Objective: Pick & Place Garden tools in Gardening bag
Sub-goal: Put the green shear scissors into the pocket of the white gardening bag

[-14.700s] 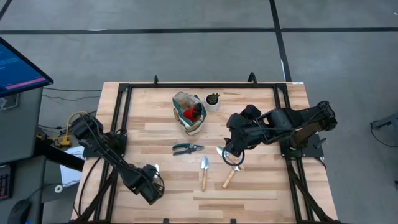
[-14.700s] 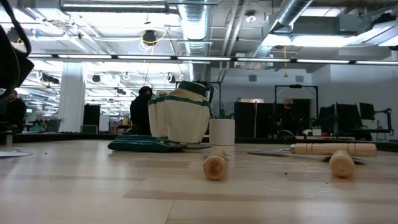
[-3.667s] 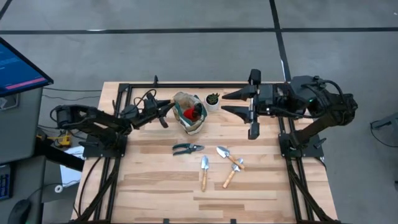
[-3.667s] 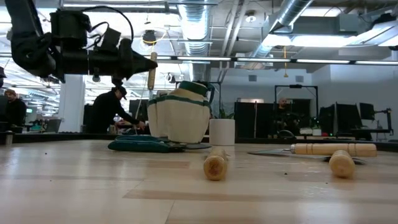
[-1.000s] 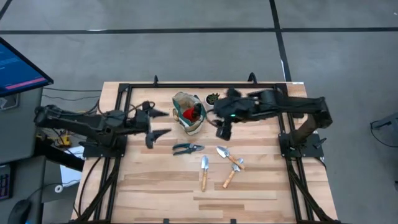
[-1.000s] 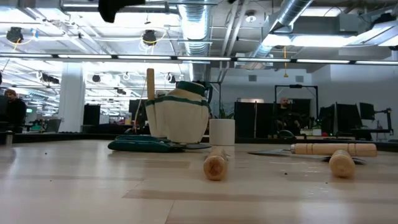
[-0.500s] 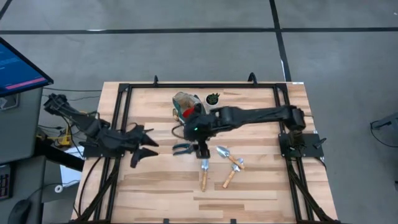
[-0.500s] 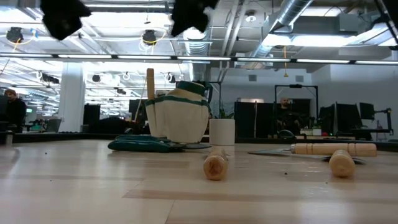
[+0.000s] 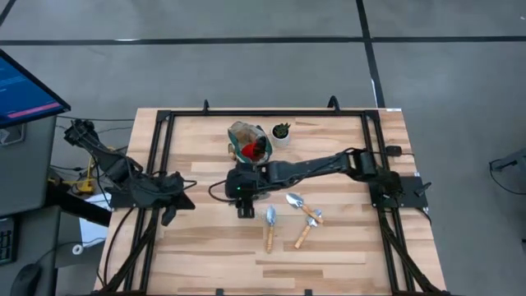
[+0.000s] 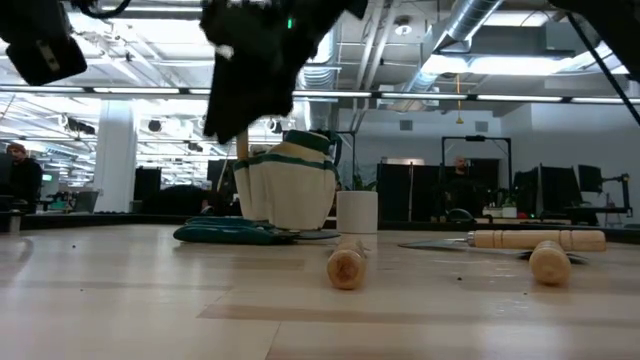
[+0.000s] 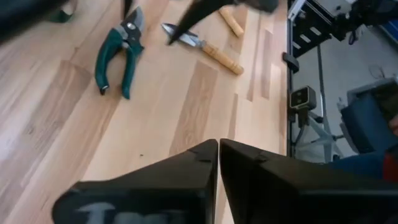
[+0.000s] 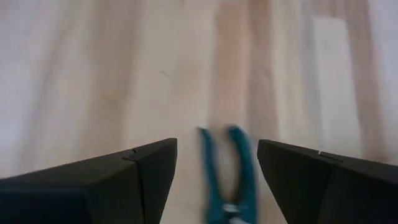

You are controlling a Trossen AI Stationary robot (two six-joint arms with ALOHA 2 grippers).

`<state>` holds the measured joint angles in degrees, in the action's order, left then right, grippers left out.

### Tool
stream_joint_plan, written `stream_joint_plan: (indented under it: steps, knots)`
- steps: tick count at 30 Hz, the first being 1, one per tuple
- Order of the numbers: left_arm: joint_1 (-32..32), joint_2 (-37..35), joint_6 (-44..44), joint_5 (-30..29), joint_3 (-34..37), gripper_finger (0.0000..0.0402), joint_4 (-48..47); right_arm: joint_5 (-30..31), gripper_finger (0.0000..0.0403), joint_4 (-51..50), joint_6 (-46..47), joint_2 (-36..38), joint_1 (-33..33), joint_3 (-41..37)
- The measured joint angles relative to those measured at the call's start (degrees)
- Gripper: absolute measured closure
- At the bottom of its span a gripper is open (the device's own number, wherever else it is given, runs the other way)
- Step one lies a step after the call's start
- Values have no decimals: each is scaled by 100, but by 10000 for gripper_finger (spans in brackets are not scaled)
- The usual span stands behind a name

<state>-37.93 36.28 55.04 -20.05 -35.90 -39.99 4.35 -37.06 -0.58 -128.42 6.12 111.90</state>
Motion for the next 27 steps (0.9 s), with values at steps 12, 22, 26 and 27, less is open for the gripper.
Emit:
stream_joint_plan:
  steps: [12,22,26,27]
  knots:
    - [-3,-31,88,-24,4,400,-398,326,185,371,-252,-541,-164,11]
    - [-1,-29,86,-123,4,400,-412,372,185,748,-293,-984,-181,31]
    - [-1,-29,86,-130,4,400,-412,364,185,523,-273,-1064,-183,18]
    - [-1,-29,88,-141,4,400,-412,355,185,485,-269,-1064,-181,17]
